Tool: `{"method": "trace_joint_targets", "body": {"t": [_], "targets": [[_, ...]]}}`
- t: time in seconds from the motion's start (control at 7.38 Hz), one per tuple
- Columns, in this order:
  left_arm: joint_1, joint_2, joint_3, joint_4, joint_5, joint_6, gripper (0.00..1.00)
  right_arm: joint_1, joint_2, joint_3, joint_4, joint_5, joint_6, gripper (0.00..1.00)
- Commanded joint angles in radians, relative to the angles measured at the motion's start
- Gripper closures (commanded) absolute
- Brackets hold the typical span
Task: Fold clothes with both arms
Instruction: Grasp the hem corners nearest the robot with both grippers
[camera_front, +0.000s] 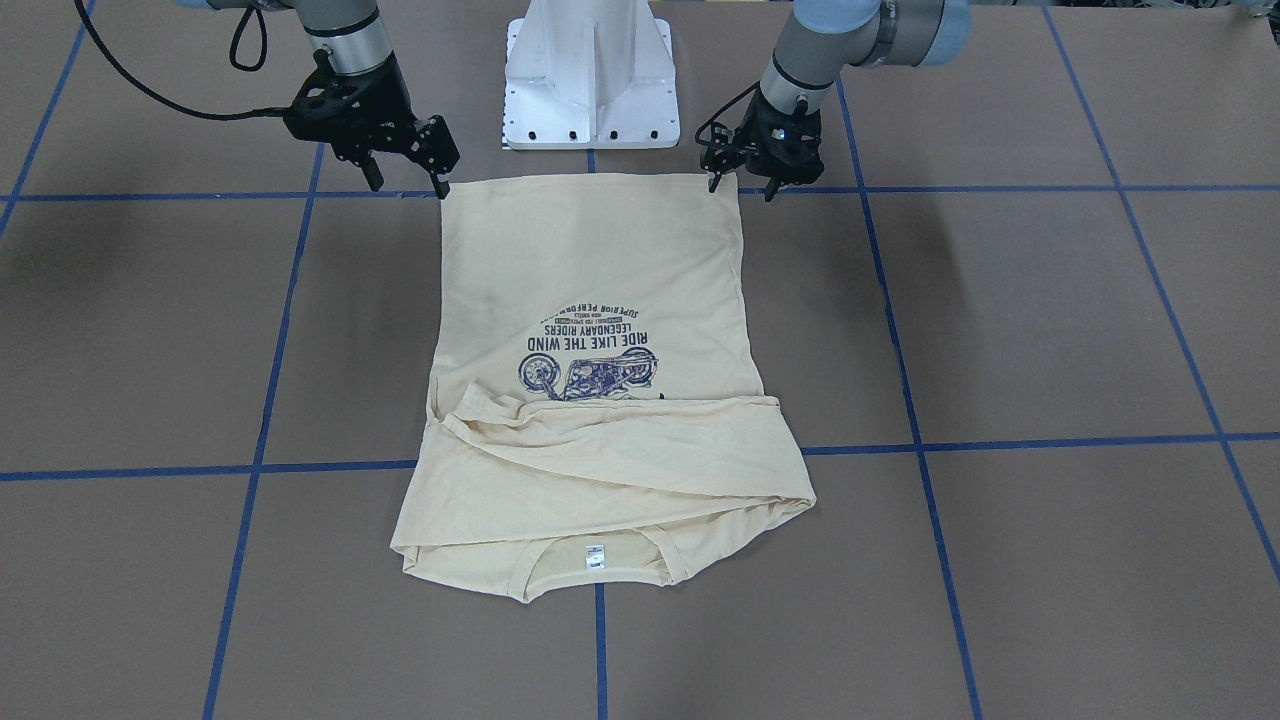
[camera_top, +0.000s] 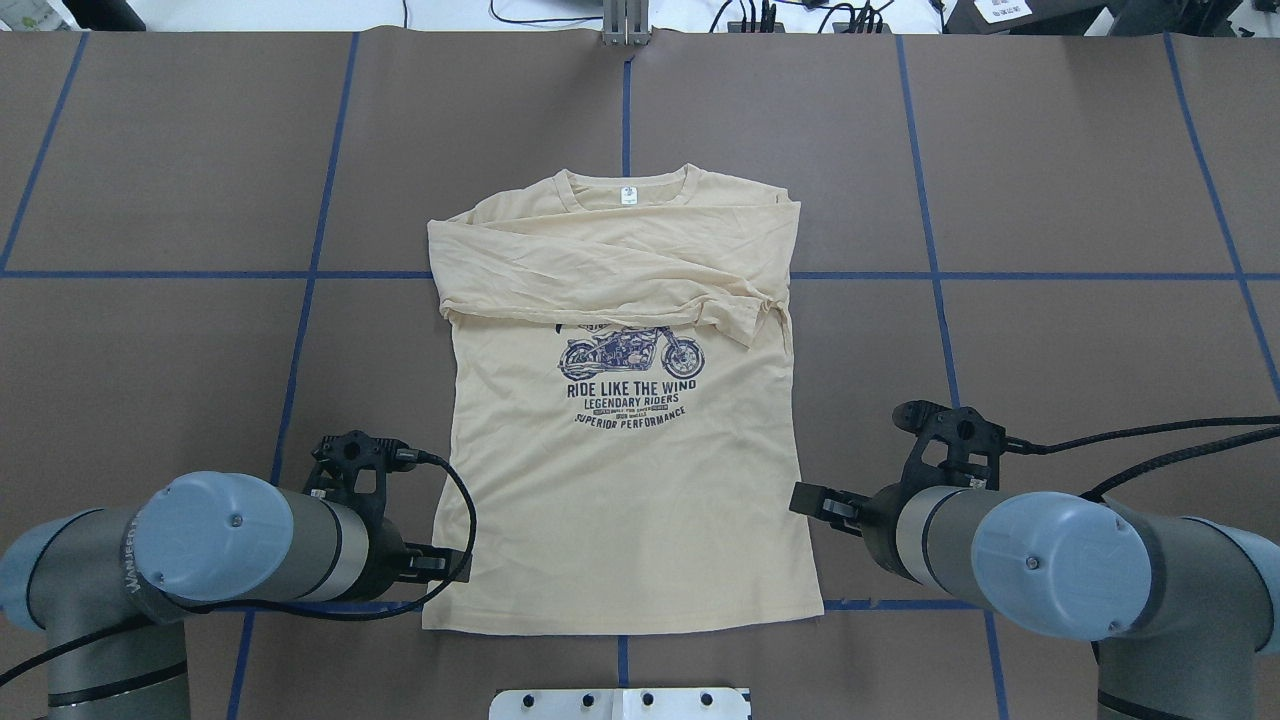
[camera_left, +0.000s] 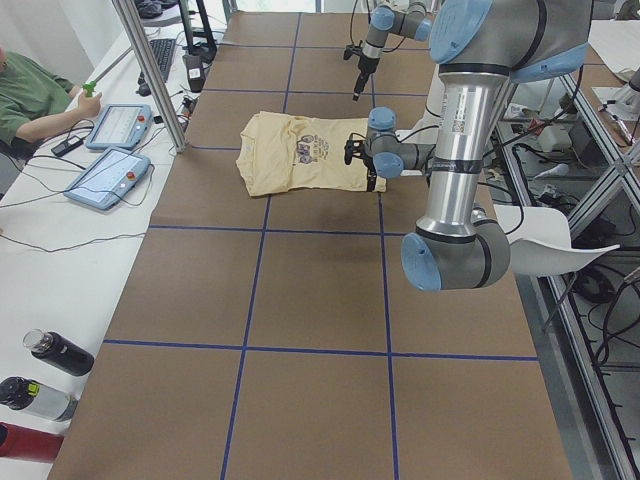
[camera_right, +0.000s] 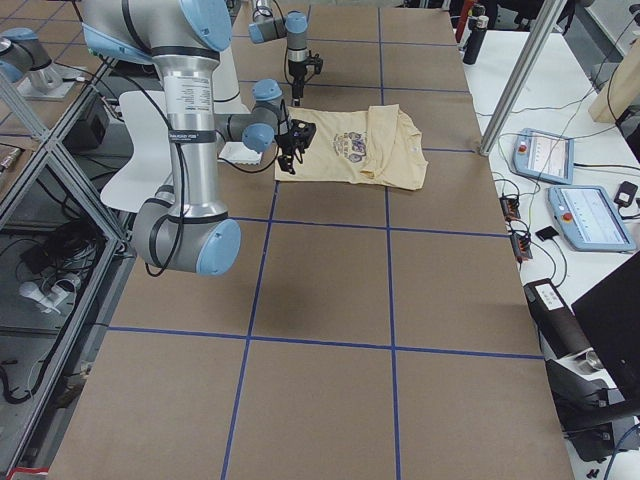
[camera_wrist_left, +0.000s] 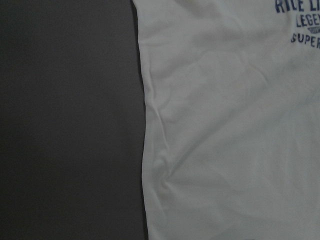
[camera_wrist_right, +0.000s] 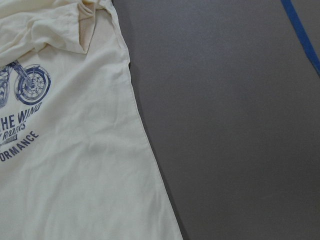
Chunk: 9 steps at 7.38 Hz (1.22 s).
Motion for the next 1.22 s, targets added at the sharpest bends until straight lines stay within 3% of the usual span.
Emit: {"method": "trace_joint_targets", "body": {"t": [0.0,0.41,0.81,1.08], "targets": [[0.048,0.007,0.003,-0.001,0.005,-0.04,0.35,-0.002,0.0,0.002,0.0,-0.002,0.0,0.0],[0.077,0.007,0.007,-0.001,0.002,-0.066,0.48,-0.002,0.0,0.002,-0.002,-0.004,0.0,0.0],[0.082,0.004,0.028,-0.001,0.001,-0.066,0.49,-0.005,-0.001,0.002,-0.002,-0.004,0.0,0.0],[0.082,0.001,0.026,0.0,0.001,-0.068,0.66,-0.008,-0.001,0.002,-0.003,-0.004,0.002,0.0]]}}
